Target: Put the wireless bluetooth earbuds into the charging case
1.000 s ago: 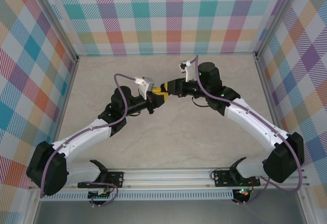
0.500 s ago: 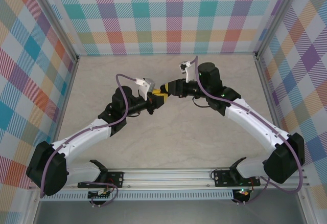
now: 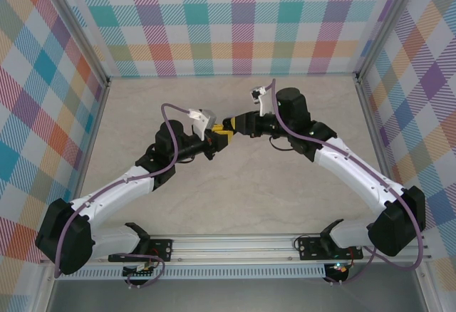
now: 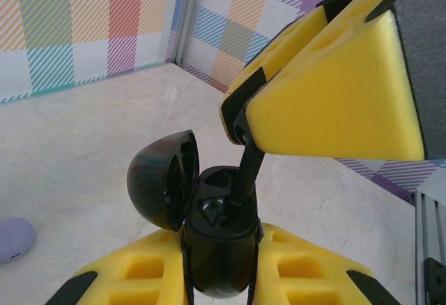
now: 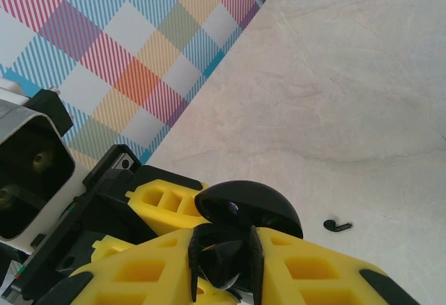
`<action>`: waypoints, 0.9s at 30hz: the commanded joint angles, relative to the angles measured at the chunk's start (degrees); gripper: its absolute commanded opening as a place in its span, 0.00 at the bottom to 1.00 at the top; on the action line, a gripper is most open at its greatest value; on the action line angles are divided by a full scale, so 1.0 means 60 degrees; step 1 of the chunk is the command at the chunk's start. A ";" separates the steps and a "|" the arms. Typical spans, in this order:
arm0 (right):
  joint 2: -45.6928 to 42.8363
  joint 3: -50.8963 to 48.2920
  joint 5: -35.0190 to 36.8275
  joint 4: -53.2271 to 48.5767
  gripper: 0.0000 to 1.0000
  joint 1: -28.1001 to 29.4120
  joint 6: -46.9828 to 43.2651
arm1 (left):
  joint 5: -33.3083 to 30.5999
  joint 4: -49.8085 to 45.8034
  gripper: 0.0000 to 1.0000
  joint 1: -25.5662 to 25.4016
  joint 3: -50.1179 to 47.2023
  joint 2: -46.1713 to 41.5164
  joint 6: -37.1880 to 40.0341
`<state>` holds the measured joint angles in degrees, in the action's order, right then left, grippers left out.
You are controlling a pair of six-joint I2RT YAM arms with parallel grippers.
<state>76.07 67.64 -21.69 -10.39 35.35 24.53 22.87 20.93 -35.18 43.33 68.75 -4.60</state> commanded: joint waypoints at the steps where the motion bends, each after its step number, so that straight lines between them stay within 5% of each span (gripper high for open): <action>1: -0.0096 0.0402 0.0012 -0.0105 0.28 0.0055 -0.0254 | 0.0025 0.0232 0.20 -0.0113 0.0173 -0.0275 0.0266; 27: 0.0375 0.1015 -0.0200 -0.1095 0.28 0.0121 -0.0643 | 0.0100 -0.0082 0.19 -0.0109 0.0243 -0.0347 0.0693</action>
<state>78.61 71.48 -22.76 -15.81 35.68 22.09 23.07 19.88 -35.18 43.33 68.16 -1.80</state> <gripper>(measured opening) 0.283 0.208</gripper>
